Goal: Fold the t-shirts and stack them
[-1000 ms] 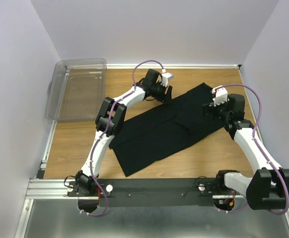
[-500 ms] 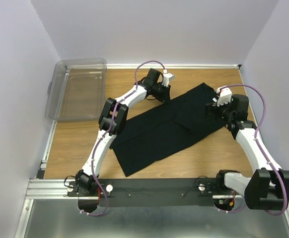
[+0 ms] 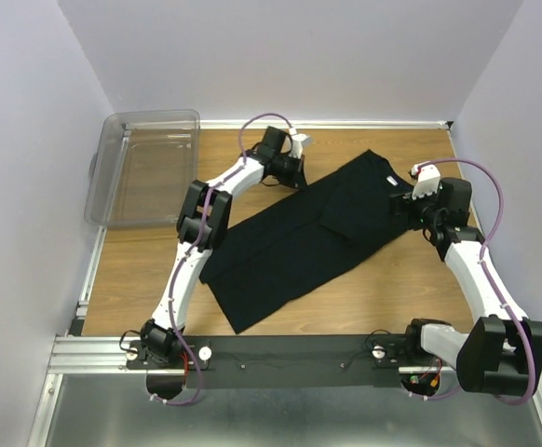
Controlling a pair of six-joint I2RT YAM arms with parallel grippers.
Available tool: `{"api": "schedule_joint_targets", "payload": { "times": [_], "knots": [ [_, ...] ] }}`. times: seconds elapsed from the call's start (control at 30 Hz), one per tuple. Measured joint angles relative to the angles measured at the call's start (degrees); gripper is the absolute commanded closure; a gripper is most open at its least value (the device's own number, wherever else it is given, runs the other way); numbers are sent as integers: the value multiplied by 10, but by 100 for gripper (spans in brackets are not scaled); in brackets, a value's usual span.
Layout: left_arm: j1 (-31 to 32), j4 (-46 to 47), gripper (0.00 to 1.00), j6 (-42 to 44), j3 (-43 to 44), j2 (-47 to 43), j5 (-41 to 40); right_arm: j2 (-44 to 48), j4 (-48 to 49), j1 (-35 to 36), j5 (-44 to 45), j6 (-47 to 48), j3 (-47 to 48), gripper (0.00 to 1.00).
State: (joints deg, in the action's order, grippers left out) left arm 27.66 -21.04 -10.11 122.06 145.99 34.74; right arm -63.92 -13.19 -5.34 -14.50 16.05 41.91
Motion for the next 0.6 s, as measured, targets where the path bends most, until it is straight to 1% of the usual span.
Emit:
{"api": "schedule_joint_targets", "payload": {
  "times": [0.17, 0.2, 0.27, 0.3, 0.33, 0.37, 0.43, 0.5, 0.53, 0.6],
  "knots": [
    [-70, 16, 100, -60, -33, -19, -38, -2, 0, -9, 1, 0, 0, 0],
    [-85, 17, 91, -69, -41, -25, -50, -5, 0, -10, 1, -1, 0, 0],
    [-112, 27, 67, -76, -66, -41, -68, -16, 0, -13, 3, -6, 3, 0],
    [-122, 33, 45, -79, -81, -50, -72, -26, 1, -14, 4, -13, 6, 0],
    [-133, 38, 39, -82, -99, -64, -76, -36, 0, -16, 4, -20, 10, 0],
    [-139, 47, 36, -87, -116, -77, -81, -51, 0, -17, 4, -29, 15, 0],
    [-141, 51, 34, -84, -147, -107, -92, -87, 3, -20, 0, -55, 30, 1],
    [-135, 52, 34, -83, -178, -149, -108, -146, 10, -23, -26, -94, 56, 3],
    [-131, 52, 34, -83, -188, -167, -120, -176, 17, -23, -46, -116, 70, 6],
    [-125, 55, 31, -80, -209, -219, -146, -231, 31, -23, -81, -159, 97, 10]
  ]
}}
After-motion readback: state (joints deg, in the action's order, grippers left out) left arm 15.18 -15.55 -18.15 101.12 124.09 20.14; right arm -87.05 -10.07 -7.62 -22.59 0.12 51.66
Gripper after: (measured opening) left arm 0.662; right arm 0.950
